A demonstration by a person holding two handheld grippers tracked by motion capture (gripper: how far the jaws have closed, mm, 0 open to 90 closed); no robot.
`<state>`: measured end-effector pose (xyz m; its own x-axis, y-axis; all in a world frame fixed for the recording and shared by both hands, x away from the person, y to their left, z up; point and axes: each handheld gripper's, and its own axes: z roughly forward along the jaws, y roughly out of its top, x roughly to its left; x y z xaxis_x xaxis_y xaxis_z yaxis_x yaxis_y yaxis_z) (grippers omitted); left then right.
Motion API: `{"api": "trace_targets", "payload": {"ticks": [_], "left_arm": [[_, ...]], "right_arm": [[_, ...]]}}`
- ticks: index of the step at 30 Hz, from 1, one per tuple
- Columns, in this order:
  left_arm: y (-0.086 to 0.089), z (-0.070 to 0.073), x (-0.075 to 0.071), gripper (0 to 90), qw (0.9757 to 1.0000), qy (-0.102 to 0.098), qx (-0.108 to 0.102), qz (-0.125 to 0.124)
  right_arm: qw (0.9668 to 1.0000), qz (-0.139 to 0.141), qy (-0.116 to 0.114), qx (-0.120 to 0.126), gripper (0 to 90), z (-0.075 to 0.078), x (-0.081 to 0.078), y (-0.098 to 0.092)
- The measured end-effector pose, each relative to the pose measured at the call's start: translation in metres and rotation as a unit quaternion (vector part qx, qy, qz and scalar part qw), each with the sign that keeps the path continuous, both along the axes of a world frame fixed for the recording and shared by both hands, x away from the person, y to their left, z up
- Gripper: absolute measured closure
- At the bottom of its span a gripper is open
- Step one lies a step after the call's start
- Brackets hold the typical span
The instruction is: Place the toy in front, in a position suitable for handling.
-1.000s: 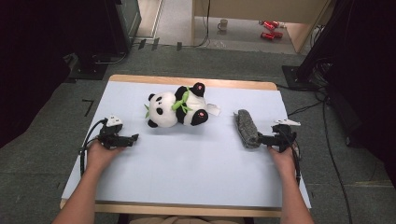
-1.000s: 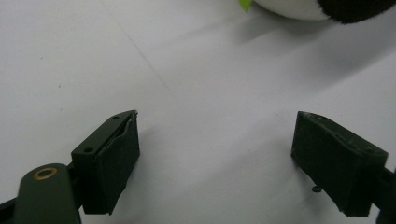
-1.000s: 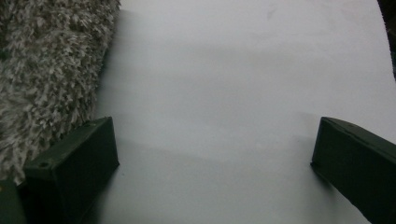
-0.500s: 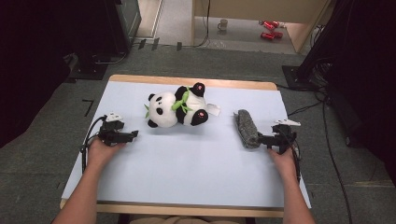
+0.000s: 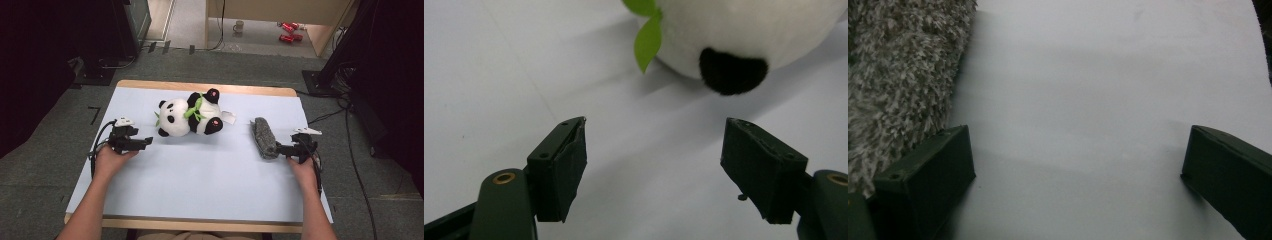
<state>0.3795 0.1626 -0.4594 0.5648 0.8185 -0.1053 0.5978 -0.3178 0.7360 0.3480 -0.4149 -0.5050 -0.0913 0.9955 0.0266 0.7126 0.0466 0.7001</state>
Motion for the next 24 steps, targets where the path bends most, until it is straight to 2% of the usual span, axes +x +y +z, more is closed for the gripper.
{"api": "trace_targets", "payload": {"ticks": [1, 4, 5, 8, 15, 24], "left_arm": [[-0.003, 0.006, -0.001, 29.6, 0.9999, 0.001, -0.013, -0.004], [-0.006, 0.008, -0.002, 28.6, 0.9999, 0.001, -0.014, -0.007], [-0.01, 0.011, -0.002, 28.7, 0.9997, 0.002, -0.023, -0.008], [-0.016, 0.018, -0.002, 28.9, 0.9999, 0.008, -0.01, -0.012], [-0.027, 0.039, 0.0, 29.7, 0.9994, 0.0, -0.027, -0.021], [-0.056, 0.065, 0.007, 30.4, 0.9986, -0.01, -0.017, -0.048]], "right_arm": [[1.0, 0.0, 0.0, 0.0, 0.0, 0.0, 0.0, 0.0], [1.0, 0.0, 0.0, 0.0, 0.0, 0.0, 0.0, 0.0], [1.0, 0.0, 0.0, 0.0, 0.0, 0.0, 0.0, 0.0], [1.0, 0.0, 0.0, 0.0, 0.0, 0.0, 0.0, 0.0], [1.0, 0.0, 0.0, 0.0, 0.0, 0.0, 0.0, 0.0], [1.0, 0.0, 0.0, 0.0, 0.0, 0.0, 0.0, 0.0]]}}
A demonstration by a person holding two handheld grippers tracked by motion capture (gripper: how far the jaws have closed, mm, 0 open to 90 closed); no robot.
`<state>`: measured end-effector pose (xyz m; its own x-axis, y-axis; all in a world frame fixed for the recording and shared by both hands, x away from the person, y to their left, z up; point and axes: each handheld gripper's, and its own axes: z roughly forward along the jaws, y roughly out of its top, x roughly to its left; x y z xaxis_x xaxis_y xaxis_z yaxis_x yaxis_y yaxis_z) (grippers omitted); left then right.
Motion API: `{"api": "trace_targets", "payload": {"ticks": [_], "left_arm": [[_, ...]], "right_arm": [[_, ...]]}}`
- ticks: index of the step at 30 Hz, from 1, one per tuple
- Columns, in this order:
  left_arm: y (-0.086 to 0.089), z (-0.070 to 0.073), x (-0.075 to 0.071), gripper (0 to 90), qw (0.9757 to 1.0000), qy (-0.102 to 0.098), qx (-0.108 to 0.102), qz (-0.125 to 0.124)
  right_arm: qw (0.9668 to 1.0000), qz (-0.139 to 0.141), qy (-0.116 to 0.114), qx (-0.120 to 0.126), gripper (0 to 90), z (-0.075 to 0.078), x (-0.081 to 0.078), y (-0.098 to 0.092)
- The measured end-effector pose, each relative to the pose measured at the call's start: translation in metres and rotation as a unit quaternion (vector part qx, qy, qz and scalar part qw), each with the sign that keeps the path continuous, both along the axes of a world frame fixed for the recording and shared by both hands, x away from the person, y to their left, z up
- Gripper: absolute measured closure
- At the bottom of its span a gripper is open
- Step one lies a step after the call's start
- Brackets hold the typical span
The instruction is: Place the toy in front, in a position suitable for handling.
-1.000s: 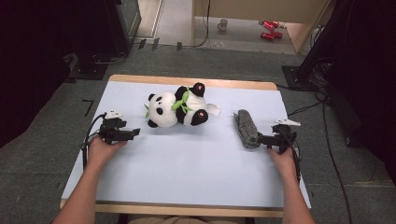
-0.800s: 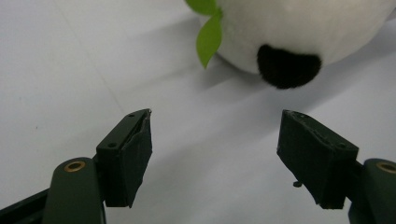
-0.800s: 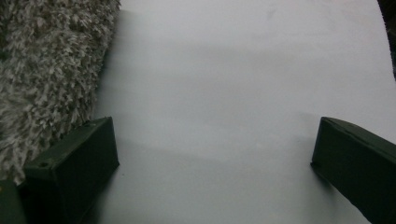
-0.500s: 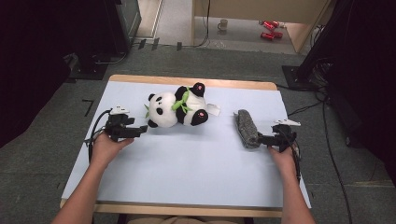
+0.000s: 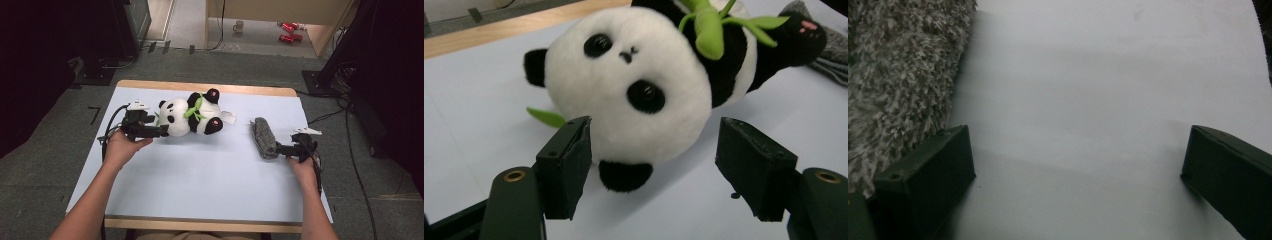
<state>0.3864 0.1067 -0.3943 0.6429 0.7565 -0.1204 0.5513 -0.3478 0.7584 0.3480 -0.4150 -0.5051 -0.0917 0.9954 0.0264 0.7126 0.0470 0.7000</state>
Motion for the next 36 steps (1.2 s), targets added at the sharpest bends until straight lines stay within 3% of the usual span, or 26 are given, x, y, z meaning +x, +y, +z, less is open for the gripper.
{"api": "trace_targets", "payload": {"ticks": [13, 24, 29, 36], "left_arm": [[-0.024, 0.014, 0.016, 29.0, 0.9997, 0.0, 0.005, -0.023], [-0.059, 0.022, 0.034, 29.2, 0.9986, -0.005, 0.014, -0.051], [-0.07, 0.023, 0.038, 29.4, 0.9982, -0.01, 0.01, -0.058], [-0.084, 0.017, 0.046, 29.1, 0.9978, -0.006, 0.02, -0.063]], "right_arm": [[1.0, 0.0, 0.0, 0.0, 0.0, 0.0, 0.0, 0.0], [1.0, -0.001, 0.001, 0.001, 0.0, 0.0, 0.0, 0.0], [1.0, -0.001, 0.001, 0.001, 0.0, 0.0, 0.0, 0.0], [1.0, -0.001, 0.002, 0.002, 0.0, 0.0, 0.0, 0.0]]}}
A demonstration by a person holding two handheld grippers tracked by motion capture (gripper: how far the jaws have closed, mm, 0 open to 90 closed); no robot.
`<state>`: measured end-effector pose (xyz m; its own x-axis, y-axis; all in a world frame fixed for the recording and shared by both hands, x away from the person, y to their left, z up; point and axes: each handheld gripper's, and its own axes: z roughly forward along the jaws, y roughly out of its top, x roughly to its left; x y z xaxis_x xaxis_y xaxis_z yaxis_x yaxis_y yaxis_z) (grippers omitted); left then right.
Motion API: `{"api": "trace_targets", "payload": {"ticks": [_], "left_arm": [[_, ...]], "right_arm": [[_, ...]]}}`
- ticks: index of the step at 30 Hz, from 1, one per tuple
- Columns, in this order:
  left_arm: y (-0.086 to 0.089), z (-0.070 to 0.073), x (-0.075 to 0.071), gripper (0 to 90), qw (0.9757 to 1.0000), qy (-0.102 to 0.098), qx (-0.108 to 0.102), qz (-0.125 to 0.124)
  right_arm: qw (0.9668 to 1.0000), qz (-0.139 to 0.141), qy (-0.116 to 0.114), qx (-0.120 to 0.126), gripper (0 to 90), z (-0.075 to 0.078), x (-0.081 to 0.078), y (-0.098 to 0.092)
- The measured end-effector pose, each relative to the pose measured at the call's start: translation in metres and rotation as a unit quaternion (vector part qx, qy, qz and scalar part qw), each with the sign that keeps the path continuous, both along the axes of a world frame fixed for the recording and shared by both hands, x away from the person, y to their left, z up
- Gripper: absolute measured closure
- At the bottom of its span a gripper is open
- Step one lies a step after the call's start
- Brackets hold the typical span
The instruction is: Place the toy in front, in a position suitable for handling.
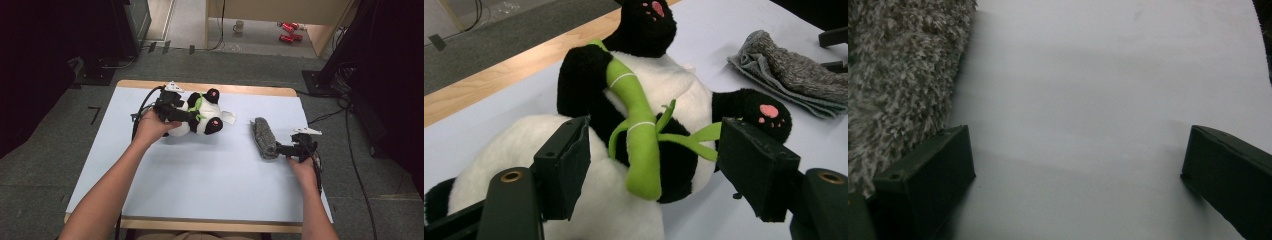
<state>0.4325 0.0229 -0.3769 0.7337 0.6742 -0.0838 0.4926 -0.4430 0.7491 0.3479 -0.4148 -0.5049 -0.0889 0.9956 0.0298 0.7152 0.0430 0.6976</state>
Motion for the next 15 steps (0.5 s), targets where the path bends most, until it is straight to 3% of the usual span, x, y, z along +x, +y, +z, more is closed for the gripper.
{"api": "trace_targets", "payload": {"ticks": [11, 15], "left_arm": [[-0.011, -0.016, 0.008, 28.1, 0.9998, 0.019, -0.005, -0.001], [-0.017, -0.022, 0.007, 28.6, 0.9998, 0.013, 0.014, -0.005]], "right_arm": [[1.0, 0.0, -0.001, 0.0, 0.0, 0.0, 0.0, 0.0], [1.0, 0.0, -0.001, 0.0, 0.0, 0.0, 0.0, 0.0]]}}
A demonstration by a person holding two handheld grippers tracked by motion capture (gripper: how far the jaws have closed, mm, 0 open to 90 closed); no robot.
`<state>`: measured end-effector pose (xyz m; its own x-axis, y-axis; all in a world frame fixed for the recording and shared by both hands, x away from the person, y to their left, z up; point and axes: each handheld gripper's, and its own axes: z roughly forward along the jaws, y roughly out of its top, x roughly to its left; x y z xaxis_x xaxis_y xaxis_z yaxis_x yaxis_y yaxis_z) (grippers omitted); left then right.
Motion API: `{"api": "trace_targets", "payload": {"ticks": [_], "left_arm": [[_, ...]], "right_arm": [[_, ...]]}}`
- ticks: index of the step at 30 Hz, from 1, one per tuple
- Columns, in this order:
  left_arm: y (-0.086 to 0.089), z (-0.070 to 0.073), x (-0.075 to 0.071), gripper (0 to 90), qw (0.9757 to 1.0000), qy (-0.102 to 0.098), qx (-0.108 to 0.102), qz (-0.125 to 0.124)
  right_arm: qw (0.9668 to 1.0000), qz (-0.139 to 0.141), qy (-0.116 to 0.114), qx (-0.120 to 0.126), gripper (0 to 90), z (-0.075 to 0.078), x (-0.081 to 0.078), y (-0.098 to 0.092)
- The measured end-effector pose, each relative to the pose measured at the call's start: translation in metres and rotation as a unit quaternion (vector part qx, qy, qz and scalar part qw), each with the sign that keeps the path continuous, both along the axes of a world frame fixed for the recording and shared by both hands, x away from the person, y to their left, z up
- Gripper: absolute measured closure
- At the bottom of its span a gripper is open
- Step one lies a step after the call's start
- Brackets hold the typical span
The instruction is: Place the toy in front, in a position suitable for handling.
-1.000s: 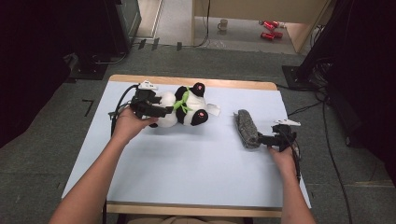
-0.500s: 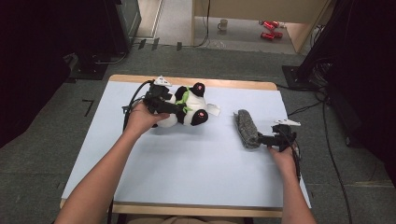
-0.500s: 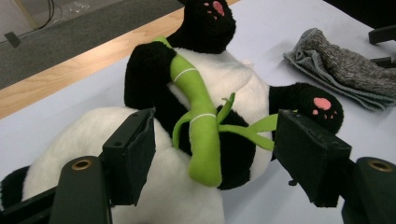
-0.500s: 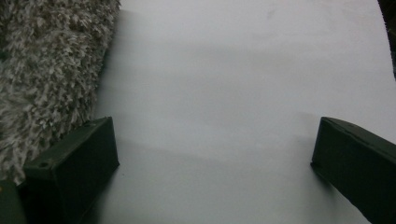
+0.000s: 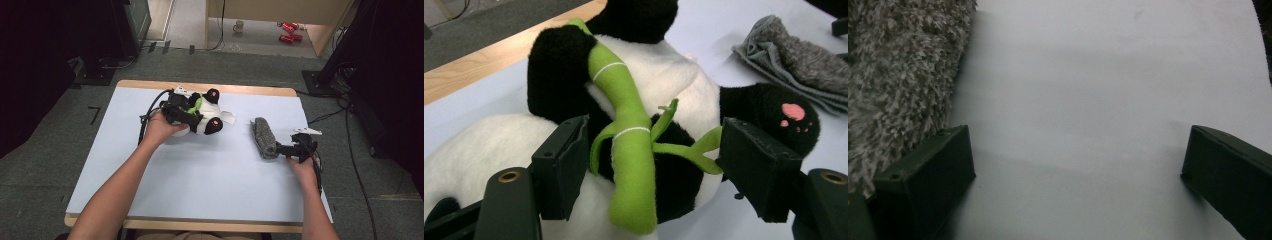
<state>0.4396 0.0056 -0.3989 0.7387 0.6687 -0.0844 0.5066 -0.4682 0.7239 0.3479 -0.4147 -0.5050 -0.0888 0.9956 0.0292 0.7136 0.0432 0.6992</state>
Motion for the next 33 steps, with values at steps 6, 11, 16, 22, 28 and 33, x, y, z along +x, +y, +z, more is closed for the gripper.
{"api": "trace_targets", "payload": {"ticks": [6, 11, 16, 22, 28, 33], "left_arm": [[-0.005, -0.009, -0.005, 33.8, 0.9992, -0.035, 0.015, 0.008], [-0.004, -0.014, -0.008, 39.4, 0.9985, -0.053, 0.003, 0.018], [-0.003, -0.014, -0.007, 58.5, 0.9994, -0.02, -0.01, 0.026], [0.003, -0.007, -0.006, 66.1, 0.9986, 0.024, -0.029, 0.037], [0.005, 0.006, -0.02, 67.1, 0.9988, 0.039, -0.015, 0.026], [0.008, 0.016, -0.035, 67.1, 0.9976, 0.054, -0.036, 0.026]], "right_arm": [[1.0, 0.0, 0.0, 0.0, 0.0, 0.0, 0.0, 0.0], [1.0, 0.001, -0.001, -0.001, 0.0, 0.0, 0.0, 0.0], [1.0, 0.002, -0.001, -0.001, 0.0, 0.0, 0.0, 0.0], [1.0, 0.001, 0.0, 0.0, 0.0, 0.0, 0.0, 0.0], [1.0, 0.002, -0.001, -0.001, 0.0, 0.0, 0.0, 0.0], [1.0, 0.002, 0.0, -0.001, 0.0, 0.0, 0.0, 0.0]]}}
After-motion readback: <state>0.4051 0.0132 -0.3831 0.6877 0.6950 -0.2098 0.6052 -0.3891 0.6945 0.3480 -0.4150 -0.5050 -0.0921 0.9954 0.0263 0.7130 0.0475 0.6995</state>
